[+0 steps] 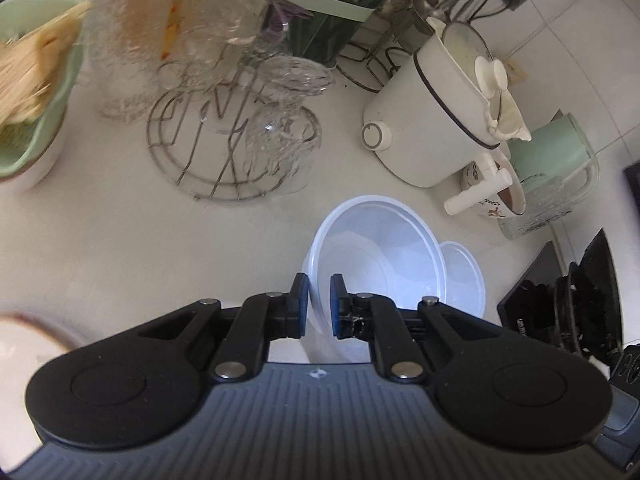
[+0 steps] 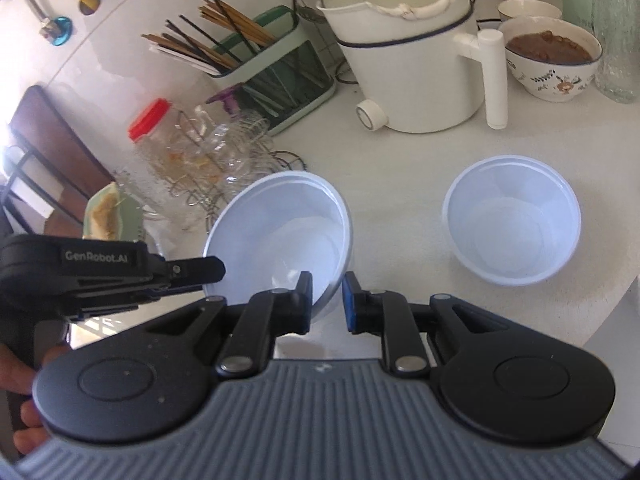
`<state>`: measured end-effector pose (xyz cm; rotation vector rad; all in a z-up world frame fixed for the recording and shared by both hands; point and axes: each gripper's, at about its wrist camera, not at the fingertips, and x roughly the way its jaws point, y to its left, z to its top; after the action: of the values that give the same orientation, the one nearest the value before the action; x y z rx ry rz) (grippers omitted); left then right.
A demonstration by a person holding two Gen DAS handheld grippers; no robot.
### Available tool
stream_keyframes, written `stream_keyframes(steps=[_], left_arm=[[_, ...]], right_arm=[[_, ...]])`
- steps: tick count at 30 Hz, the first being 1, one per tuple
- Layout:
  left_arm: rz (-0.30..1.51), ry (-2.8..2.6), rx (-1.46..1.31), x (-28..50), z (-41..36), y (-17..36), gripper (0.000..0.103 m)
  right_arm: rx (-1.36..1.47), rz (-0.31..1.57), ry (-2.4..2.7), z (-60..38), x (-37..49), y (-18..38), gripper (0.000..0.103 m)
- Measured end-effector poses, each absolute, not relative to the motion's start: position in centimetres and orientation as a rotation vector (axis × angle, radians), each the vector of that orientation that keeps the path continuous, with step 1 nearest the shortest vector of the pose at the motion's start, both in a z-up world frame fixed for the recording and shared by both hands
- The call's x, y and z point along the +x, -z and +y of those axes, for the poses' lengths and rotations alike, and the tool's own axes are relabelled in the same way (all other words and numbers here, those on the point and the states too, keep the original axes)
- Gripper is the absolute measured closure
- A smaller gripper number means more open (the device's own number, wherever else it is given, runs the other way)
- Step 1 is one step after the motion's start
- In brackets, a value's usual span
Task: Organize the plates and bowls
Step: 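Close both grippers on the plastic bowl rim and lift it, then lower the plastic bowl into the white bowl and open both grippers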
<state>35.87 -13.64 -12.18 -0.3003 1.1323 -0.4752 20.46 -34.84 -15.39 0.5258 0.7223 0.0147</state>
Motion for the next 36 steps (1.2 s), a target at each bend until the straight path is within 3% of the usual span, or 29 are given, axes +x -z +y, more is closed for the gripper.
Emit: stream_keyframes(steps=[13, 33, 36], left_arm=[[1.088, 0.437, -0.337, 32.1, -9.8, 9.3, 0.090], [1.181, 0.323, -0.384, 29.6, -4.1, 12.9, 0.090], [1.192, 0.310, -0.358, 29.9, -3.7, 13.0, 0.086]], right_arm=[[0.509, 0.750, -0.085, -32.8, 19.0, 13.0, 0.084], [0.410, 0.901, -0.173, -27.5, 20.1, 15.7, 0.083], [0.407, 0.886, -0.168, -27.4, 19.9, 15.5, 0.082]])
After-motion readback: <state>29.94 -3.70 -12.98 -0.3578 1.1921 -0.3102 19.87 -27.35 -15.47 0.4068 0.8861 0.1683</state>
